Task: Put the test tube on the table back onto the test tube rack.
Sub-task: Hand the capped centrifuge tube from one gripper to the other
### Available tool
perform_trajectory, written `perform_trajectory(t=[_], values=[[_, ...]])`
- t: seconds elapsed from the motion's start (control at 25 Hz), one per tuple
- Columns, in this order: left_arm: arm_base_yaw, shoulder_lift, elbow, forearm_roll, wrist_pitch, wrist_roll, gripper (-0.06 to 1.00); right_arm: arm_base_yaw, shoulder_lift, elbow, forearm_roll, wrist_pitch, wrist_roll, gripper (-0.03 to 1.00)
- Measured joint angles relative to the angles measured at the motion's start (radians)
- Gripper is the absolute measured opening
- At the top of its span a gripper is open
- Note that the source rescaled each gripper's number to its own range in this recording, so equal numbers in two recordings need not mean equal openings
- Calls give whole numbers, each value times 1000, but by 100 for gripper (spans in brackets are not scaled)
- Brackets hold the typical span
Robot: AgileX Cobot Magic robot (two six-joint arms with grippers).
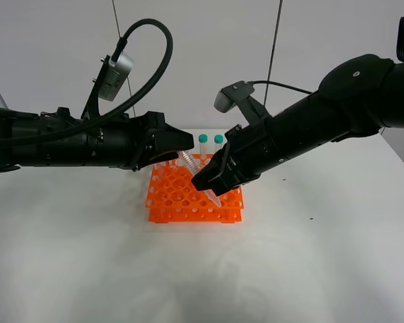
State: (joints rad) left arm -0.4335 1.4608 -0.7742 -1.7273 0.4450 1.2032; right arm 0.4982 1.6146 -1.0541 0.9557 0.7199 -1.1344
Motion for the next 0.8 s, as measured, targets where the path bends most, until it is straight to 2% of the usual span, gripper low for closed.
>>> perform_trajectory(t=[0.24, 0.68, 0.8], values=[[0, 0, 0, 0, -1, 0, 38, 0, 0, 0, -7, 0, 1, 3], [0, 0, 0, 0, -1, 1, 37, 0, 0, 0, -4, 13, 1, 3], [0, 0, 0, 0, -1, 1, 31, 0, 0, 0, 8, 16, 1, 3]])
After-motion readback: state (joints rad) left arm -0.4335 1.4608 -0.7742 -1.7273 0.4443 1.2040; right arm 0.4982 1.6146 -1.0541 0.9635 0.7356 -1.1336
